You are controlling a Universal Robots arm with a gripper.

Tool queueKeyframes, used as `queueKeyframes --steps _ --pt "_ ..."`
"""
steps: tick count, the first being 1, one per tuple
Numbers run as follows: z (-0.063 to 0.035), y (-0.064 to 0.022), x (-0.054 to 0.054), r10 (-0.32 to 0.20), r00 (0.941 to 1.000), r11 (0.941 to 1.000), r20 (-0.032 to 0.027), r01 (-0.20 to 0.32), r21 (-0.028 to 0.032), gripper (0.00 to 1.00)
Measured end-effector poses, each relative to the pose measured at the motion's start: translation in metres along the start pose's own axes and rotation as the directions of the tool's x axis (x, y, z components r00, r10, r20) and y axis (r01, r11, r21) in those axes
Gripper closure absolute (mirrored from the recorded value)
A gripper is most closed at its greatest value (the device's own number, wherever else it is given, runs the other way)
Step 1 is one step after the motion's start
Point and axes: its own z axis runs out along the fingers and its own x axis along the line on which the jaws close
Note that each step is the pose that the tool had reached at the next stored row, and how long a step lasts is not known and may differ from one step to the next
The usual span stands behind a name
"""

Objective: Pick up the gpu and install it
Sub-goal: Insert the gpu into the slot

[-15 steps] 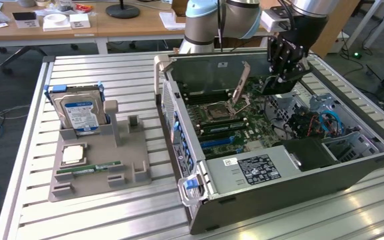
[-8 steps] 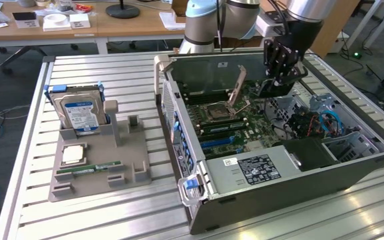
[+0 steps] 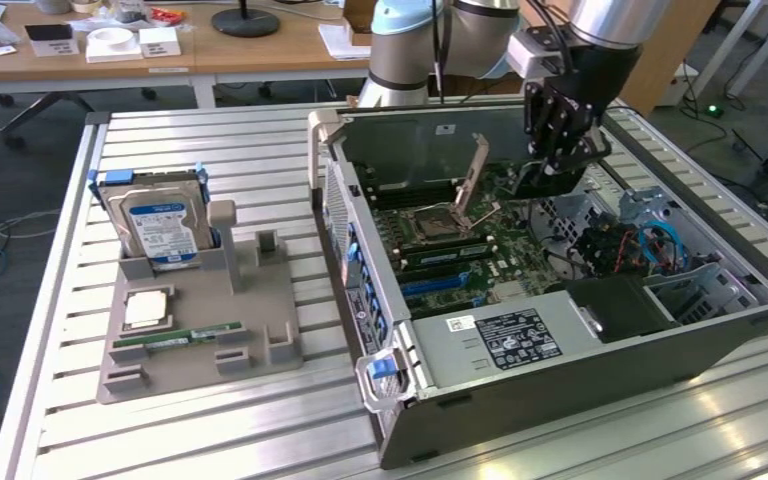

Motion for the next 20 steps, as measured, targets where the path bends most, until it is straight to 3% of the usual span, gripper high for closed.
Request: queueKeyframes --steps 20 --pt "0.0065 0.0118 0.004 0.001 1.0 1.0 -0.0001 -0.001 0.0002 0.74"
